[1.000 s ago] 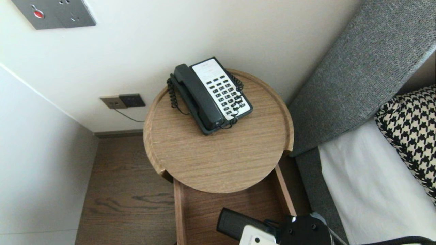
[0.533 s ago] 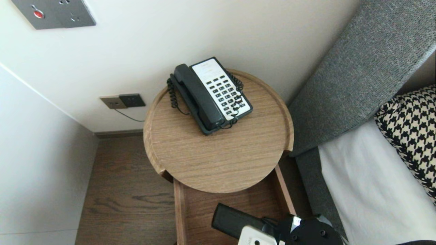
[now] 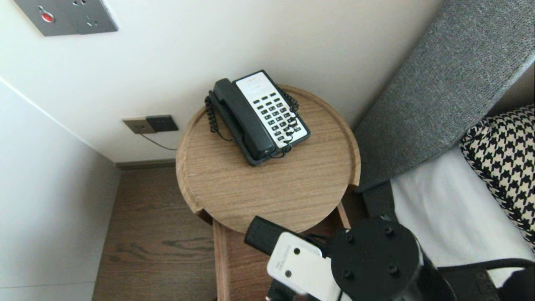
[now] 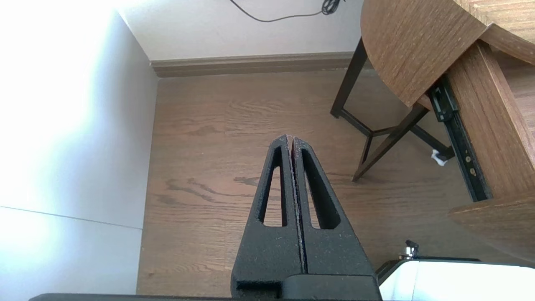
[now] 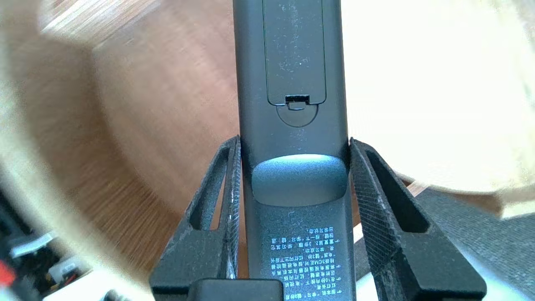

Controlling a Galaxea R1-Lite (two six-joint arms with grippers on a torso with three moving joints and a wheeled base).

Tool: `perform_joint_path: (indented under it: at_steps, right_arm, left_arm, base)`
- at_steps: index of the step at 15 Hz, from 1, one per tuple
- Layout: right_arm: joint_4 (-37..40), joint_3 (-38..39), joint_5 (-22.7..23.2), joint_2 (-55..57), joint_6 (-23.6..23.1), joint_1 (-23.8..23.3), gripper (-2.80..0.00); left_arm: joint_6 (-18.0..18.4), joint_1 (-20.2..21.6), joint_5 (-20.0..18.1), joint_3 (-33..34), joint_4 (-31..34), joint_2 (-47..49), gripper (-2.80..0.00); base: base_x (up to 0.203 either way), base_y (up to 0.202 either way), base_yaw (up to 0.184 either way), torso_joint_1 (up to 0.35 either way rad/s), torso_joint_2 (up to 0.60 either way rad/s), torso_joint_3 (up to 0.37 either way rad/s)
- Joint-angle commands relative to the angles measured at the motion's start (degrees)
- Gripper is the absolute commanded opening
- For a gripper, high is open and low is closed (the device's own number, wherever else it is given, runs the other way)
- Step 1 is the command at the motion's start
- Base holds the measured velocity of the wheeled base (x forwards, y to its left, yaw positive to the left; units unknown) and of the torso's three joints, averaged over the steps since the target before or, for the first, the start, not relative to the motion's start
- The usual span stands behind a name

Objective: Take the remote control out of the drawer one by one and place them on the table

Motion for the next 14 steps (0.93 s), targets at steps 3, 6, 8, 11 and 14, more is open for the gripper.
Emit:
perform_joint_path:
  at_steps: [3, 6, 8, 11, 14]
  right_arm:
    - [0.36, -11.61, 0.56, 9.6, -2.01, -4.18, -2.8]
    - [2.06, -20.57, 1.25, 15.71, -3.27, -6.48, -2.8]
    - [5.1, -26.4, 1.86, 17.95, -3.86, -8.12, -2.8]
    - [9.38, -35.64, 2.21, 21.02, -4.57, -9.77, -2.8]
    - [12.57, -41.21, 2.26, 23.61, -4.76, -9.93, -2.8]
  left_arm:
    - [0.0, 0.02, 0.02, 0.01, -0.04, -0.08, -2.8]
    - [0.0, 0.02, 0.02, 0.01, -0.04, -0.08, -2.8]
    - [0.0, 0.02, 0.02, 0.01, -0.04, -0.08, -2.8]
    - [0.0, 0.02, 0.02, 0.01, -0.04, -0.08, -2.8]
    - [0.0, 0.02, 0.02, 0.01, -0.04, -0.08, -2.8]
  base:
    - [0.0, 0.0, 0.0, 0.0, 0.0, 0.0]
    - [0.0, 0.0, 0.0, 0.0, 0.0, 0.0]
    - [0.0, 0.0, 0.0, 0.0, 0.0, 0.0]
    - [0.0, 0.0, 0.0, 0.0, 0.0, 0.0]
    - [0.0, 0.0, 0.0, 0.0, 0.0, 0.0]
